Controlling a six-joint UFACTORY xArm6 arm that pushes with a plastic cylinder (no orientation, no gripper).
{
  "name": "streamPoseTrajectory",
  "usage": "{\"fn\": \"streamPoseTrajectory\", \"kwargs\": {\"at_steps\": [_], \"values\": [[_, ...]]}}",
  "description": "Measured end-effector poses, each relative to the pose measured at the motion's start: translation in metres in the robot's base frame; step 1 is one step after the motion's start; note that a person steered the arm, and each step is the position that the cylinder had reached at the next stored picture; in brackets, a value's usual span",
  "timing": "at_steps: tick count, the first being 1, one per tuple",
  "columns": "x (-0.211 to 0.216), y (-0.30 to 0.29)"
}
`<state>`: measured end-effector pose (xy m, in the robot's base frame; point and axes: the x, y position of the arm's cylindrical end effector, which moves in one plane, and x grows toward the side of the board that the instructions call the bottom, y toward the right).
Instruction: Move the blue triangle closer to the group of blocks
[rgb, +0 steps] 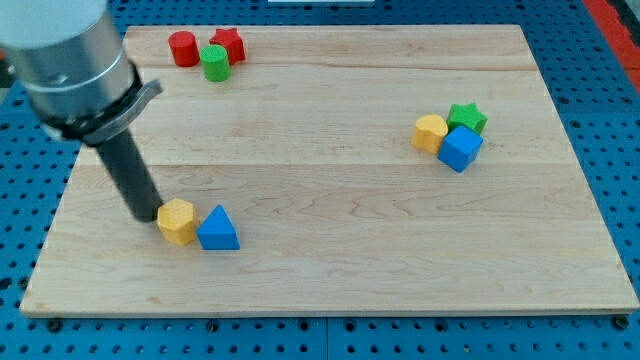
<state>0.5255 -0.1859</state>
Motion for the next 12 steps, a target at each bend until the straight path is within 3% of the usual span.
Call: {"fn": "streamPoseTrajectory", "kwargs": {"at_steps": [2, 3, 4, 5, 6, 7, 8, 10, 12], "values": [[0.009, 0.101], [0.025, 0.045], [0.049, 0.113], [0.04, 0.202], [0.011, 0.224], [-0.018, 0.22], [-0.013, 0.198], [-0.08, 0.175], [-0.056, 0.245]]}}
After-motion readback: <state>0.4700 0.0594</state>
